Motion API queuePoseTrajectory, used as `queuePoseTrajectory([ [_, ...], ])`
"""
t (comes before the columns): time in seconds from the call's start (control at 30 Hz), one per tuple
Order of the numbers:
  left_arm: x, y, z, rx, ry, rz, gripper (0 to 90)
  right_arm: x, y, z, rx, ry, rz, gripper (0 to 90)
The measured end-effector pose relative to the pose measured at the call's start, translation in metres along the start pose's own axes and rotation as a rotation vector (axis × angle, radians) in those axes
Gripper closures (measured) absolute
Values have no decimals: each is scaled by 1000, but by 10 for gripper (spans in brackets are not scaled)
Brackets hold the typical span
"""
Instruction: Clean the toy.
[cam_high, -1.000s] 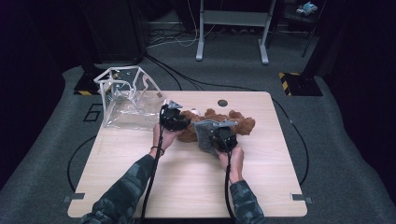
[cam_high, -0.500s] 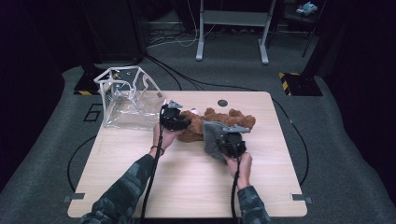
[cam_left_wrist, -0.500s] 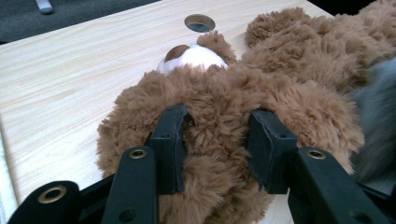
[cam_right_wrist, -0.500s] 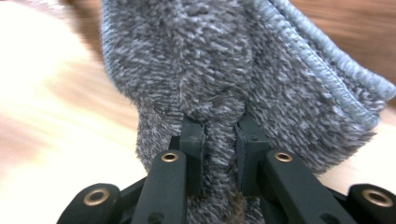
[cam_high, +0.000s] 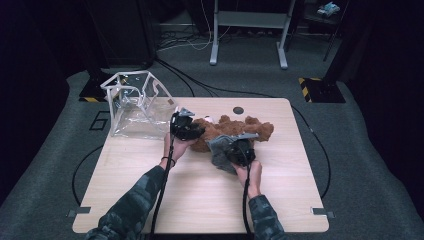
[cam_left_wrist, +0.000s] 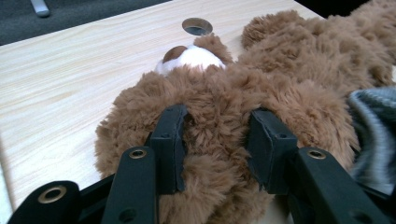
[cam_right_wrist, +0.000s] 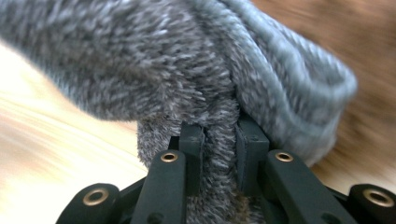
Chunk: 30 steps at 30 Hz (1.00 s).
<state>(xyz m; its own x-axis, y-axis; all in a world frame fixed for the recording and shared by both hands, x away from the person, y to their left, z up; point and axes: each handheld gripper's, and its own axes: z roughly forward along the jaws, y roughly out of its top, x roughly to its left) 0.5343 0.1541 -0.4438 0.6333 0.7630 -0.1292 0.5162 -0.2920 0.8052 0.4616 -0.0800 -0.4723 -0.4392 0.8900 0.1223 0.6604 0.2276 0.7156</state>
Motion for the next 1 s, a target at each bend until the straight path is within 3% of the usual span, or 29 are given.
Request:
queuePoseTrajectory([
  [0.17, 0, 0, 0, -6, 1, 4, 579, -36, -12, -27, -29, -97, 74, 762],
  [0.27, 1, 1, -1, -15, -12, 1, 569, -47, -14, -34, -45, -114, 104, 761],
  [0.37, 2, 2, -6, -32, -22, 3, 487, -48, -15, -33, -36, -121, 92, 760],
  [0.43, 5, 2, -11, -32, -23, -4, 380, -46, -16, -32, -30, -135, 91, 760],
  [0.53, 8, 2, -19, -42, -19, -12, 316, -46, -17, -30, -35, -140, 83, 760],
  [0.83, 17, -3, -34, -66, 26, 0, 289, -49, -20, -36, -37, -161, 92, 760],
  [0.93, 20, -6, -28, -49, 4, 1, 280, -49, -20, -39, -46, -159, 87, 759],
  [1.0, 18, -6, -22, -27, -18, 23, 266, -49, -21, -41, -49, -161, 93, 759],
])
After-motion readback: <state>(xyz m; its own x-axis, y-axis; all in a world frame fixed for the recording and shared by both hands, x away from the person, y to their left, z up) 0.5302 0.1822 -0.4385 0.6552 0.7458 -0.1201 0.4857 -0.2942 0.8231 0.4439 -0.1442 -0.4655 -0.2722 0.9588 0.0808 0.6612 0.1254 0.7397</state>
